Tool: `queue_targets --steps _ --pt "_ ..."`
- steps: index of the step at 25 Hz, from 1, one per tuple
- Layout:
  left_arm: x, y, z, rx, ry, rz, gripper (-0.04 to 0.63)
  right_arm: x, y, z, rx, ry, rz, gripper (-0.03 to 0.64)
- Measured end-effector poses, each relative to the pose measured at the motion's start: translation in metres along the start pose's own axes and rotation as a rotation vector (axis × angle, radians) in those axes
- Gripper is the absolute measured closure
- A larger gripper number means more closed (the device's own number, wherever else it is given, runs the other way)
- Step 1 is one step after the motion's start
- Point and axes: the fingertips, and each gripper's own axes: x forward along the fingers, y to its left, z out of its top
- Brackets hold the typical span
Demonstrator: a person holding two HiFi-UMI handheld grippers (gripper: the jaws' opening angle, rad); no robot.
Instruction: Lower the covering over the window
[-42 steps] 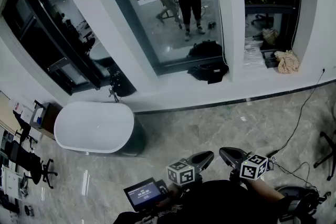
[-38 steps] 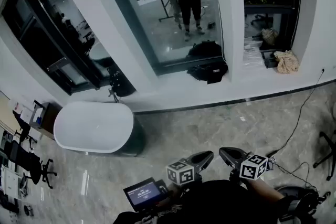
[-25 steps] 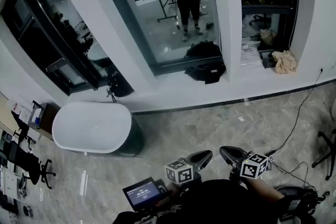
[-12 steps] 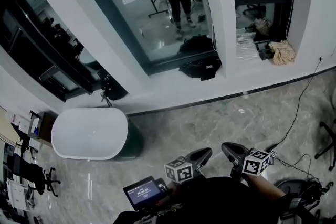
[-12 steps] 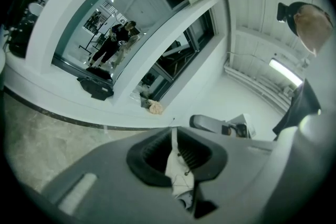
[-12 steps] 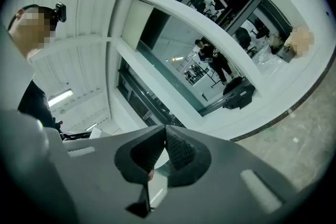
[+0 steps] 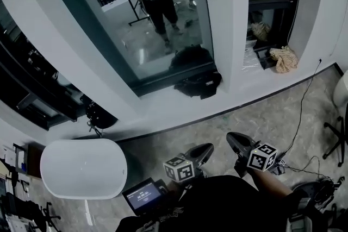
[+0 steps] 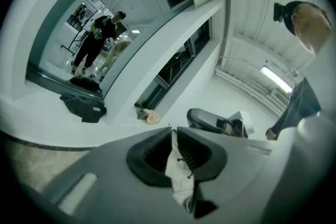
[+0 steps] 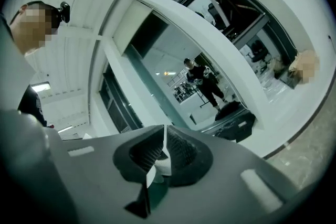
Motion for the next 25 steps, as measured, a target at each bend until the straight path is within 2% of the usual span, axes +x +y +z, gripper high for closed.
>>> queue_targets --steps 2,6,9,13,18,21,25 --pt "-0.005 0.024 0.018 0.002 -0.002 0.005 0.565 0.031 -0.011 0.021 -0.011 -0.047 -0.044 0.577" --pt "-0.013 0.069 0.037 -0.054 -0.016 0.03 0.565 0.072 -0.034 0.063 -0.045 -0.135 -0.107 0.575" --pt "-0.007 0.087 0.043 -0.088 -0.006 0.034 0.565 0.09 -0.056 0.105 -0.084 -0.196 -0.14 0.577" --pt "0.01 0.108 0.059 -0.094 -0.014 0.064 0.565 0.113 -0.087 0.175 -0.154 -0.287 -0.157 0.575" --pt "0.05 0.144 0.103 -0.065 -0.068 0.129 0.565 0.152 -0.12 0.254 -0.237 -0.337 -0.103 0.575" --pt "0.091 0.156 0.138 -0.04 -0.103 0.145 0.565 0.18 -0.138 0.291 -0.264 -0.328 -0.037 0.575" --pt "0.154 0.169 0.187 0.034 -0.133 0.155 0.565 0.208 -0.155 0.33 -0.331 -0.3 0.05 0.575"
